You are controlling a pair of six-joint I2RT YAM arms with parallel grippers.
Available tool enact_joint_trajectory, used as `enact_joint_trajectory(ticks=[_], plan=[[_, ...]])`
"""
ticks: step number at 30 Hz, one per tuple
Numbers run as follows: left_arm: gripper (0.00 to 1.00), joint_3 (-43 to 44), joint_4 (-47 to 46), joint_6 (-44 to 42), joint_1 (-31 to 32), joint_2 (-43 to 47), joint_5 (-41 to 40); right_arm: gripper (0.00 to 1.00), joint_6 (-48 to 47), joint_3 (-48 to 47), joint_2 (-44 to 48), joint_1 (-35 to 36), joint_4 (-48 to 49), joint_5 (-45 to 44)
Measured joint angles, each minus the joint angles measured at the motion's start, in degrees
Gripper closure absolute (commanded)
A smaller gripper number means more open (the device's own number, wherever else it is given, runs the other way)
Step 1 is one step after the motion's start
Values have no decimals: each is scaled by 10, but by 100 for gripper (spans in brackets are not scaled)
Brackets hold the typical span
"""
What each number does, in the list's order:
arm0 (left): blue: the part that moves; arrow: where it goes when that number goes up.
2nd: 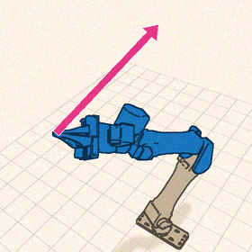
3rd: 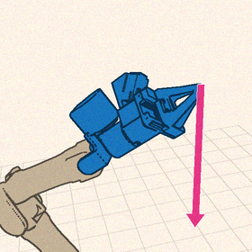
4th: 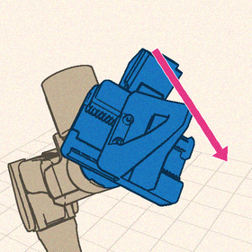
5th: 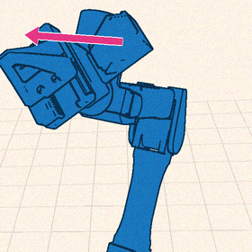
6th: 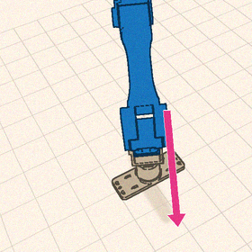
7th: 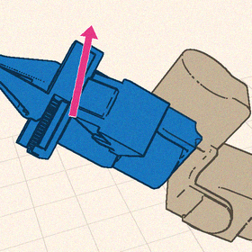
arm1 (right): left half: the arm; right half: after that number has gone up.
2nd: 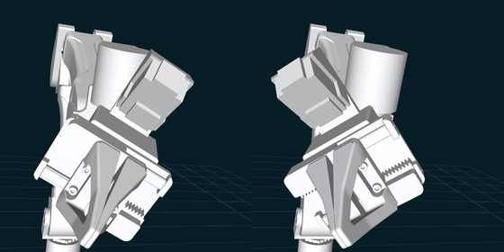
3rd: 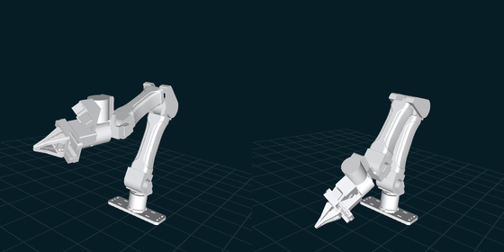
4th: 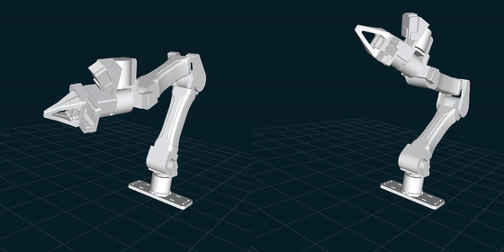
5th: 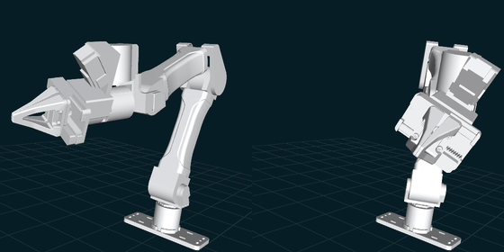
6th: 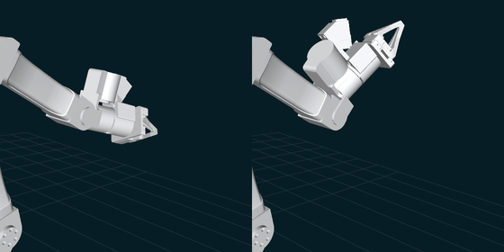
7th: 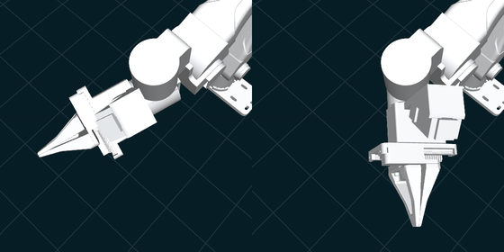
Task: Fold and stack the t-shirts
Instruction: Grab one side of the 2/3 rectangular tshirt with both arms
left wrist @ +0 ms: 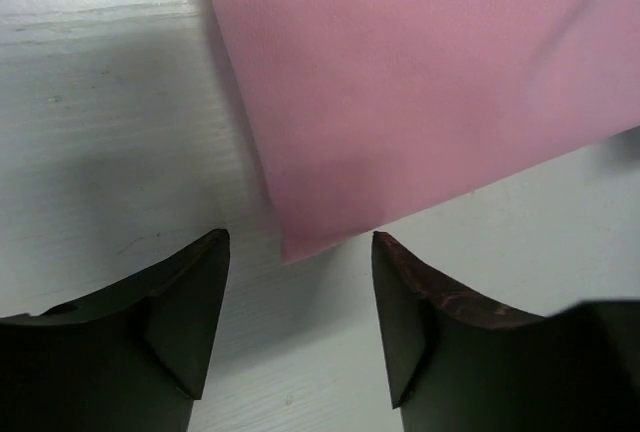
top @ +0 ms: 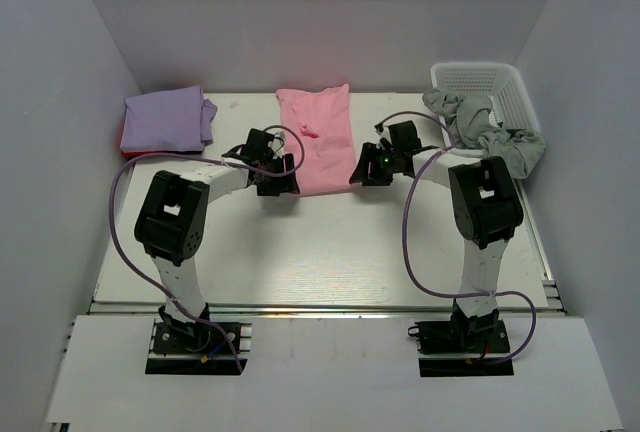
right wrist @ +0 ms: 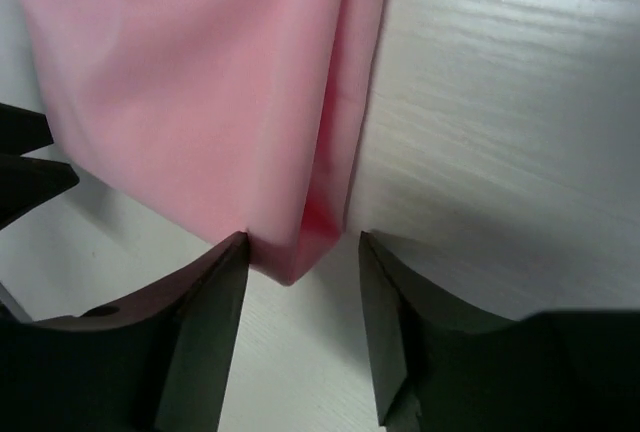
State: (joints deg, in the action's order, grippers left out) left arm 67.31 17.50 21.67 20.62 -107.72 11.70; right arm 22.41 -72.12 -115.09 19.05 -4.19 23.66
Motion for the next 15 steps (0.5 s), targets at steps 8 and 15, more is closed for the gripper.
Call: enact_joint_trajectory(ticks=[8,15], plan=[[66,-11,-27,2,8,-8,-2,90,26,36,0,-6,26,13],[100,-14,-49,4,14,-18,14,100,28,49,-2,-6,48,42]])
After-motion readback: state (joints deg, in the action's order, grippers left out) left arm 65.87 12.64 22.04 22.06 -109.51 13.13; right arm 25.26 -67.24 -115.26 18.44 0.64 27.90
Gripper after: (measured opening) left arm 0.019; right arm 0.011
